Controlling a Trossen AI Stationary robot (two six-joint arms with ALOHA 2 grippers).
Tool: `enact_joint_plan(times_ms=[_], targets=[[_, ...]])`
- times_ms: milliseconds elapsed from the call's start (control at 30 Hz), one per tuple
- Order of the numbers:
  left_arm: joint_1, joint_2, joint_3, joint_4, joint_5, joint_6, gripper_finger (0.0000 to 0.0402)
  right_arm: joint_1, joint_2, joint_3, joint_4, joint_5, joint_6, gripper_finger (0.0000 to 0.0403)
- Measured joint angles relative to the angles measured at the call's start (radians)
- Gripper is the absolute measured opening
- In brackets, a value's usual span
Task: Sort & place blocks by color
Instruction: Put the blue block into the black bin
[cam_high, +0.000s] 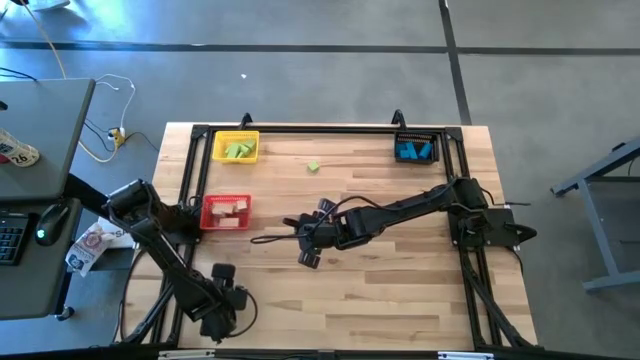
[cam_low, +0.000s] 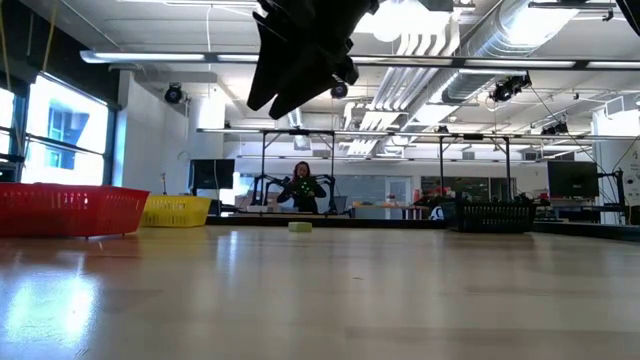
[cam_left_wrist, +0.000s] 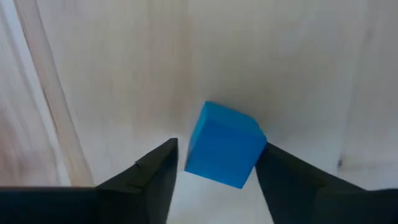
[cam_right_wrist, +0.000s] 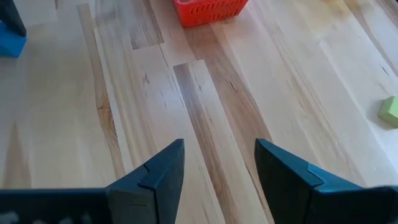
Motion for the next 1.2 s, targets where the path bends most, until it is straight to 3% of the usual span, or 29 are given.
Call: enact_joint_plan(times_ms=[233, 467, 833, 1200], targets=[[0.020, -0.005, -0.011, 0.001, -0.014, 0.023, 0.0104, 0.000, 0.000, 0.000, -0.016, -0.018, 0.000, 0.0181], [0.051, -0.040, -0.012, -0.003, -0.113, 0.066, 0.0104, 0.000, 0.000, 0.000, -0.015, -0.089, -0.032, 0.0181], [0.190, -0.183, -0.012, 0.030, -0.378, 0.264, 0.0105, 0.000, 0.000, 0.000, 0.046, -0.261, -0.192, 0.0181], [0.325, -0.298, -0.012, 0.179, -0.501, 0.506, 0.0106, 0.002, 0.000, 0.000, 0.181, -0.294, -0.400, 0.0181]])
